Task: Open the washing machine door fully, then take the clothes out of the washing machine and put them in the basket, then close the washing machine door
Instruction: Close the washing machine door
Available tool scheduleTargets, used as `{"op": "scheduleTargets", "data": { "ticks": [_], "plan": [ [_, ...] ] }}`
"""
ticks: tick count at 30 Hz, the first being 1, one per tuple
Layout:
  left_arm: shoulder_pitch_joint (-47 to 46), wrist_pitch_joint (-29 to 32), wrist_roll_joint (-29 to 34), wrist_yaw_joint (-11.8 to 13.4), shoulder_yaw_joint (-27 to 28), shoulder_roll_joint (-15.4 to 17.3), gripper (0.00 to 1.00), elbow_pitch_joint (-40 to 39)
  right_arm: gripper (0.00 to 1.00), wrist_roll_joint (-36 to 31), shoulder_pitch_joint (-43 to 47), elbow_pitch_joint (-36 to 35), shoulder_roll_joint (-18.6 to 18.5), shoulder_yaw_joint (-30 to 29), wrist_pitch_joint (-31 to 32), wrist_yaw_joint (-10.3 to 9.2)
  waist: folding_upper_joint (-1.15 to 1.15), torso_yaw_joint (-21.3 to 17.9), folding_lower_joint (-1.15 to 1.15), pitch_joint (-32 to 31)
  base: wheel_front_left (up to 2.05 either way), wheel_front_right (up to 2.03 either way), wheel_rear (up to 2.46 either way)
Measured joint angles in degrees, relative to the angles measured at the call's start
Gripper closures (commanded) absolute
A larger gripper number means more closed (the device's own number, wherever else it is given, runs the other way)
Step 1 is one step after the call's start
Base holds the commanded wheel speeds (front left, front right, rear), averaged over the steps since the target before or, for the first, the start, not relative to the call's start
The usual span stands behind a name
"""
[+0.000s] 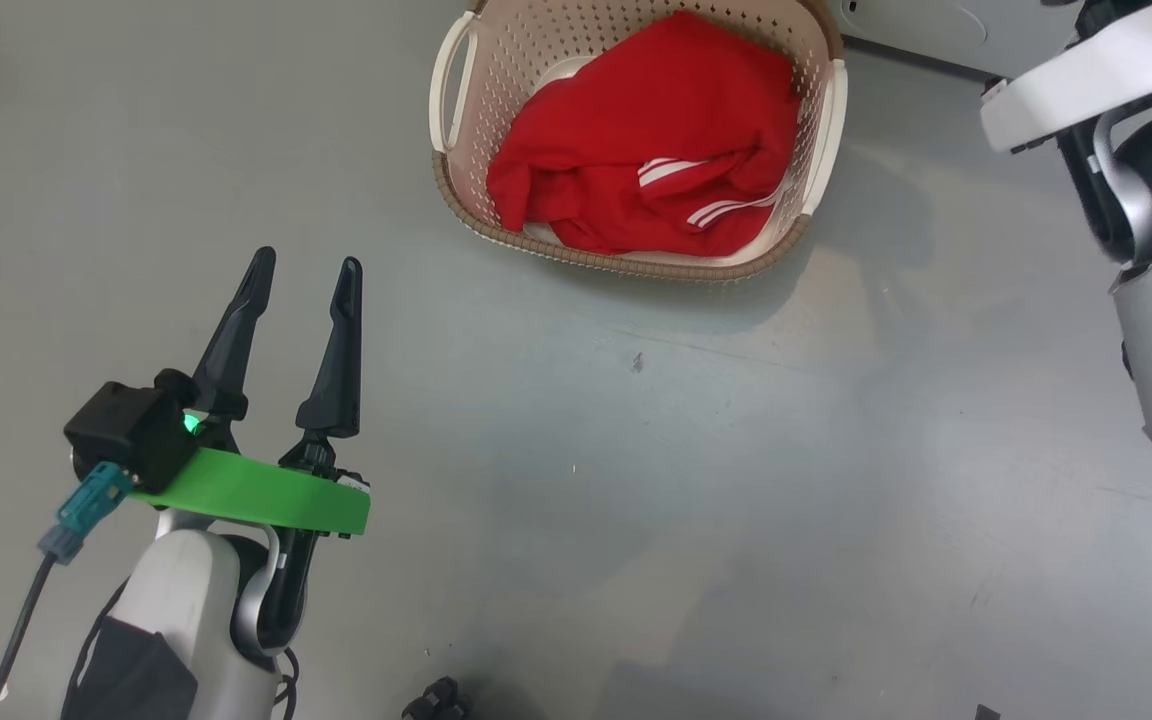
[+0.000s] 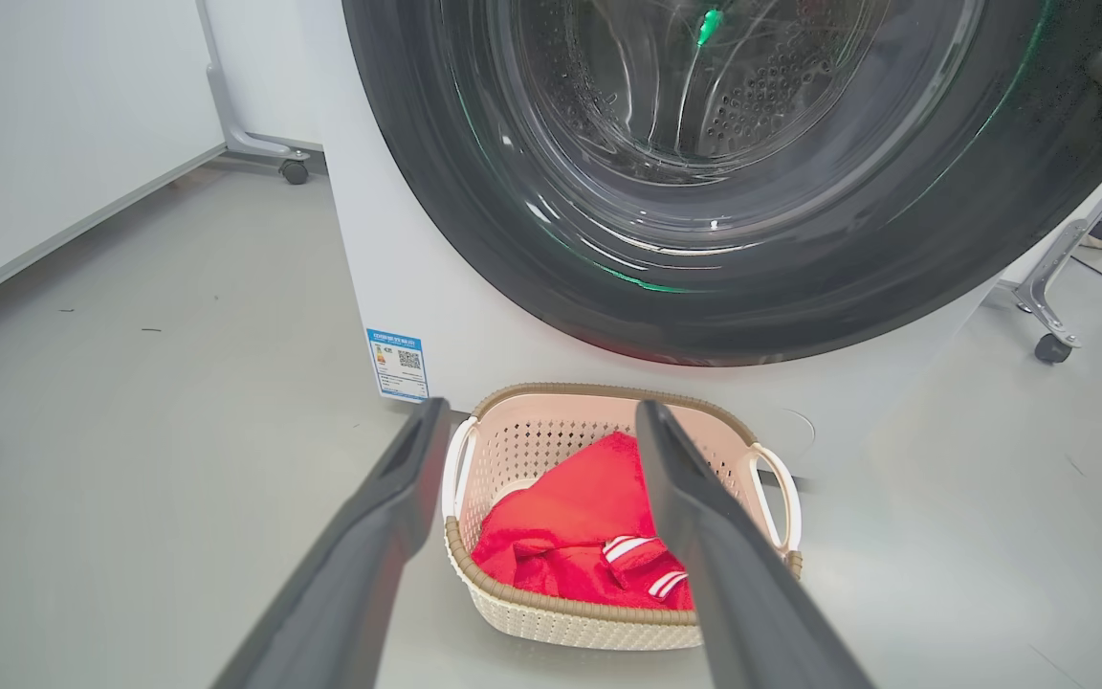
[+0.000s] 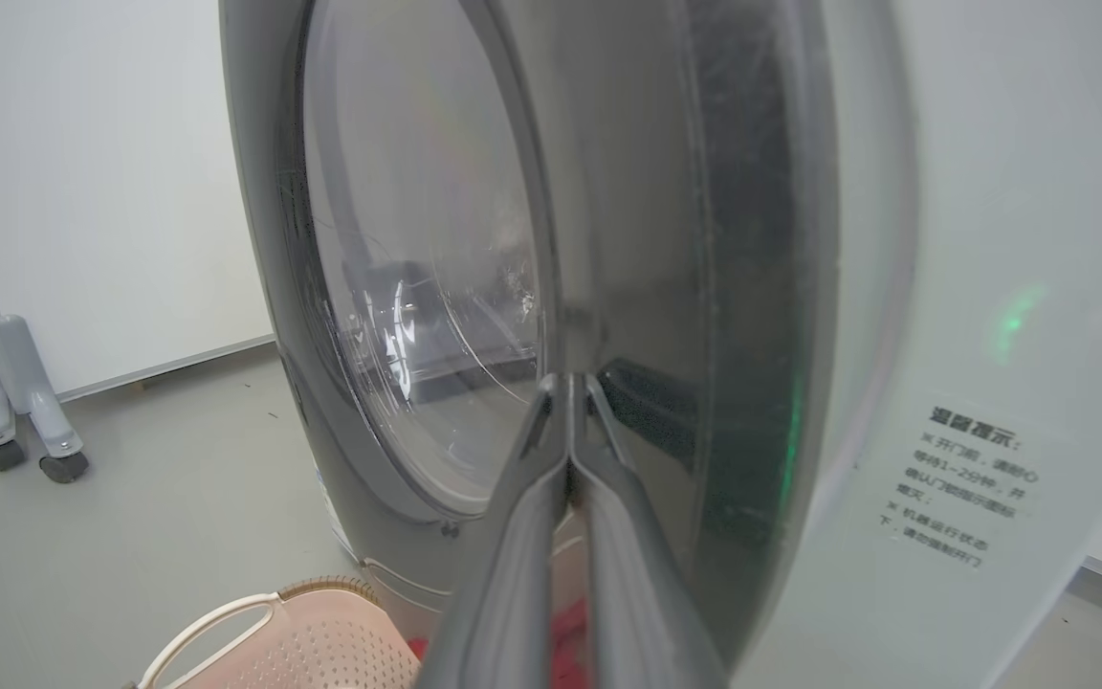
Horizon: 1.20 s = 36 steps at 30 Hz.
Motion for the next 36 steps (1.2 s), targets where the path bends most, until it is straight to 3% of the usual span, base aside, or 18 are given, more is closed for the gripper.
{"op": "scheduleTargets", "data": {
  "ticks": [14,27,36],
  "plan": [
    [-2.1,0.0,-0.8,0.0,-0.1,-0.7,0.00,0.3,1.00,-1.1,-6.8,2.5,-2.0,-1.6,1.2,-1.00,0.00,1.4,0.00,3.3,0.00,0.00,0.00],
    [-3.0,0.0,-1.5,0.0,-0.3,-0.9,0.00,0.7,1.00,-2.0,-9.7,4.4,-1.4,-3.0,1.6,-2.92,0.00,1.4,0.00,3.9,0.00,0.00,0.00],
    [-3.6,0.0,-1.5,0.0,-0.5,-1.0,0.00,1.6,1.00,-2.0,-10.3,5.8,-1.0,-2.9,0.5,-2.96,0.00,1.2,0.00,3.8,0.00,0.00,0.00]
  ]
}}
